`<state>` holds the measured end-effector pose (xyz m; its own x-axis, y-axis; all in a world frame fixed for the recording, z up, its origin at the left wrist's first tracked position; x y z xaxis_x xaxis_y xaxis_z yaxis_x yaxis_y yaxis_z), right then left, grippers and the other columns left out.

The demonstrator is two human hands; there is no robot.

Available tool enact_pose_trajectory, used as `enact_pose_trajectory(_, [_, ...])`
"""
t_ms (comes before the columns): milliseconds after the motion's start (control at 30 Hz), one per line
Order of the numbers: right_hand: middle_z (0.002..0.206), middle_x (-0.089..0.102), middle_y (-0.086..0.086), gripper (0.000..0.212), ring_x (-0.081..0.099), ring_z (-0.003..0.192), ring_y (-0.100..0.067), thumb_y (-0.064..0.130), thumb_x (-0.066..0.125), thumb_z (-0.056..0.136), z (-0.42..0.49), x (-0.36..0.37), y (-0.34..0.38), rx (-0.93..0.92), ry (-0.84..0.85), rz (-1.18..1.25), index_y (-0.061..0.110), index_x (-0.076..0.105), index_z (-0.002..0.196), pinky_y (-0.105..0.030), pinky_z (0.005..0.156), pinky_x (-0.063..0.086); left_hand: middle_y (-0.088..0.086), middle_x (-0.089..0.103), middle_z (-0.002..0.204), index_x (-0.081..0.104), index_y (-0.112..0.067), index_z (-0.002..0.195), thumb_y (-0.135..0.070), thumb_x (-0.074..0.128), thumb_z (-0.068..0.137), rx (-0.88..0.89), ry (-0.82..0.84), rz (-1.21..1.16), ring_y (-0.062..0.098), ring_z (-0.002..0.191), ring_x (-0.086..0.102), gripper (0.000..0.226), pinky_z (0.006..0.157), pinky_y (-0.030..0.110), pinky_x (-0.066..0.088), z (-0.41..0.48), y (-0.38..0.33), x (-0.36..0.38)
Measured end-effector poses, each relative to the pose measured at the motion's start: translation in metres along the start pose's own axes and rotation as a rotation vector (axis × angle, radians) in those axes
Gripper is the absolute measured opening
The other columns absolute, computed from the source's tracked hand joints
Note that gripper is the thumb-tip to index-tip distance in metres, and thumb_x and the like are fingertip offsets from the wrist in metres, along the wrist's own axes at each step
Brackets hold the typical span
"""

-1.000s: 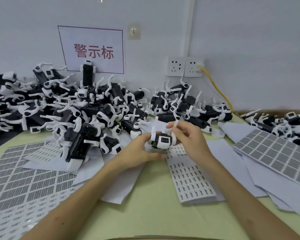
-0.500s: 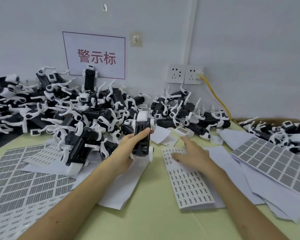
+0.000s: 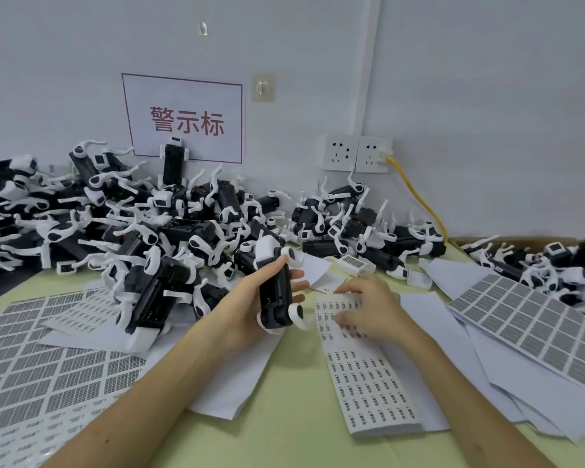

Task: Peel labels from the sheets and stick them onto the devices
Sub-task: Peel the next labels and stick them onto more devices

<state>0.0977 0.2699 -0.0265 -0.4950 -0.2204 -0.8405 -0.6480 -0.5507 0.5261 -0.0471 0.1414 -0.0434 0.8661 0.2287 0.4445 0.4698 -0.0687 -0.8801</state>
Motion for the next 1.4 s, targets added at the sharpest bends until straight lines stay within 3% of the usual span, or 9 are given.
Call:
enact_pose_trajectory(233, [0.102, 0.061, 0.025, 0.028, 0.058, 0.109, -0.007, 0.016, 0.078, 0.087, -0.007, -0.030, 0.018, -0.143, -0.232, 0.255, 0.039, 0.063, 0.095, -0.045, 0.109, 0.041, 0.011, 0.068, 0.137, 0.081, -0.015, 0.111, -0.057, 0.096, 0.058, -0.023, 0.109, 0.110, 0.028, 0.130, 0.064, 0.069, 0.115, 0.046, 0.046, -0.006, 0.004, 0.015])
enact_pose_trajectory(333, [0.106, 0.064, 0.023, 0.028, 0.059, 0.109, -0.003, 0.016, 0.079, 0.087, -0.010, -0.033, 0.023, -0.193, -0.244, 0.340, 0.037, 0.065, 0.101, -0.030, 0.099, 0.047, 0.014, 0.068, 0.138, 0.077, -0.017, 0.123, -0.057, 0.091, 0.066, -0.053, 0.144, 0.218, 0.025, 0.128, 0.064, 0.071, 0.115, 0.045, 0.047, -0.012, 0.012, 0.025])
enact_pose_trajectory(533, [0.122, 0.061, 0.015, 0.042, 0.055, 0.119, 0.001, 0.020, 0.078, 0.089, -0.011, -0.023, 0.035, -0.297, -0.197, 0.334, 0.027, 0.063, 0.127, -0.028, 0.102, 0.047, 0.015, 0.065, 0.141, 0.069, -0.015, 0.136, -0.051, 0.074, 0.084, -0.065, 0.109, 0.209, 0.032, 0.132, 0.062, 0.063, 0.114, 0.046, 0.047, -0.011, 0.017, 0.025])
enact_pose_trajectory(667, [0.115, 0.059, 0.013, 0.024, 0.057, 0.114, -0.001, 0.021, 0.081, 0.087, -0.014, -0.031, 0.041, -0.381, -0.258, 0.331, 0.024, 0.071, 0.108, -0.024, 0.101, 0.044, 0.015, 0.062, 0.146, 0.073, -0.018, 0.131, -0.055, 0.071, 0.083, -0.014, 0.059, 0.172, 0.037, 0.138, 0.054, 0.060, 0.121, 0.050, 0.038, -0.007, 0.012, 0.021])
enact_pose_trajectory(833, [0.120, 0.060, 0.013, 0.029, 0.057, 0.116, -0.002, 0.032, 0.086, 0.081, -0.016, -0.023, 0.046, -0.392, -0.196, 0.311, 0.026, 0.074, 0.107, -0.020, 0.102, 0.038, 0.001, 0.073, 0.120, 0.075, -0.022, 0.128, -0.060, 0.068, 0.085, 0.056, 0.071, 0.106, 0.019, 0.106, 0.070, 0.058, 0.091, 0.037, 0.055, -0.006, 0.005, 0.018])
enact_pose_trajectory(933, [0.123, 0.061, 0.012, 0.031, 0.057, 0.118, -0.004, 0.034, 0.088, 0.079, -0.015, -0.021, 0.044, -0.362, -0.196, 0.333, 0.026, 0.075, 0.106, -0.025, 0.103, 0.039, 0.002, 0.073, 0.126, 0.073, -0.022, 0.130, -0.063, 0.067, 0.086, 0.069, 0.081, 0.104, 0.022, 0.114, 0.068, 0.060, 0.095, 0.038, 0.054, -0.005, 0.005, 0.018])
enact_pose_trajectory(1067, [0.112, 0.064, 0.017, 0.025, 0.058, 0.107, 0.005, 0.029, 0.088, 0.079, -0.016, -0.017, 0.044, -0.363, -0.193, 0.379, 0.023, 0.077, 0.100, -0.011, 0.089, 0.039, 0.000, 0.072, 0.125, 0.074, -0.023, 0.129, -0.066, 0.071, 0.079, 0.079, 0.073, 0.125, 0.024, 0.115, 0.064, 0.066, 0.102, 0.043, 0.048, -0.003, 0.007, 0.016])
enact_pose_trajectory(1200, [0.100, 0.067, 0.014, 0.016, 0.061, 0.096, -0.001, 0.024, 0.088, 0.079, -0.018, -0.015, 0.047, -0.388, -0.205, 0.389, 0.023, 0.078, 0.091, -0.012, 0.079, 0.044, 0.001, 0.072, 0.131, 0.075, -0.022, 0.128, -0.063, 0.068, 0.082, 0.093, 0.065, 0.134, 0.024, 0.121, 0.065, 0.062, 0.115, 0.049, 0.042, -0.002, 0.007, 0.015])
enact_pose_trajectory(1400, [0.086, 0.070, 0.018, 0.011, 0.067, 0.078, -0.007, 0.021, 0.087, 0.080, -0.020, -0.019, 0.048, -0.459, -0.215, 0.384, 0.030, 0.081, 0.081, -0.015, 0.063, 0.046, 0.000, 0.075, 0.113, 0.077, -0.018, 0.121, -0.061, 0.067, 0.084, 0.096, 0.033, 0.145, 0.016, 0.096, 0.071, 0.058, 0.082, 0.030, 0.056, -0.005, 0.008, 0.017])
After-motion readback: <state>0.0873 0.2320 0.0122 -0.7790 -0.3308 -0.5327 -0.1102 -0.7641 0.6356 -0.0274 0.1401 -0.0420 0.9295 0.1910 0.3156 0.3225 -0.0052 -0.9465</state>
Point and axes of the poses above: each hand's wrist, its own z-axis towards the middle knuckle, its own x-axis out of the palm, y = z × x, the point moved 10 cm from there along z, towards the middle knuckle
